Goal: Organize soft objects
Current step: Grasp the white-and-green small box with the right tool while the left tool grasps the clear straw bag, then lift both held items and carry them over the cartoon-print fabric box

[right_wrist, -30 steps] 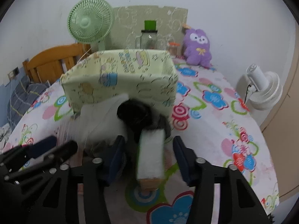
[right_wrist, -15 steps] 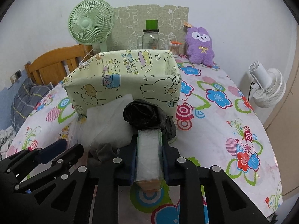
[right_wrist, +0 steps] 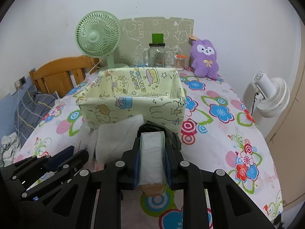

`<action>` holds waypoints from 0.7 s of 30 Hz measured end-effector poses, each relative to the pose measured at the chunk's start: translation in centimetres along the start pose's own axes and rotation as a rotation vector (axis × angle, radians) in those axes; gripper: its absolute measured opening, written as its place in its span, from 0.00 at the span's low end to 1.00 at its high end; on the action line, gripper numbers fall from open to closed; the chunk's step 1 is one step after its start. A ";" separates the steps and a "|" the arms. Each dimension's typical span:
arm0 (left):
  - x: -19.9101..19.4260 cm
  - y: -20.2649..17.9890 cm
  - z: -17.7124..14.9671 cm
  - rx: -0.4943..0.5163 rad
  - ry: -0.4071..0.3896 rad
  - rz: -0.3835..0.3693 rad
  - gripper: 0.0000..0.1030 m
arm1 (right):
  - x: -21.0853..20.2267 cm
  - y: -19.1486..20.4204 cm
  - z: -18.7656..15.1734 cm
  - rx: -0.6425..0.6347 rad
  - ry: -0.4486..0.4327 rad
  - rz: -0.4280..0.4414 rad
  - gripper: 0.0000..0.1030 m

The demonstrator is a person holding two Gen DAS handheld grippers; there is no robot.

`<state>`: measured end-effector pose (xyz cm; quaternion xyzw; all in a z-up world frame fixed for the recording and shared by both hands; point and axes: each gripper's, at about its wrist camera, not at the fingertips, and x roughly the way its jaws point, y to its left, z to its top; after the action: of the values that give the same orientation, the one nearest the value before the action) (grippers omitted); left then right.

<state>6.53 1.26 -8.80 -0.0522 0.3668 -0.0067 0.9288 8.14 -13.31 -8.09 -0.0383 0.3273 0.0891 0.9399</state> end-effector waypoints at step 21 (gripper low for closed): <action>-5.1 -1.9 3.5 0.044 -0.112 0.013 0.14 | -4.9 -0.8 4.0 0.025 -0.107 0.026 0.24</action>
<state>5.26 -0.01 -2.64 -0.0295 0.3141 -0.0059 0.9489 6.89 -14.26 -1.91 -0.0176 0.2781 0.0993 0.9552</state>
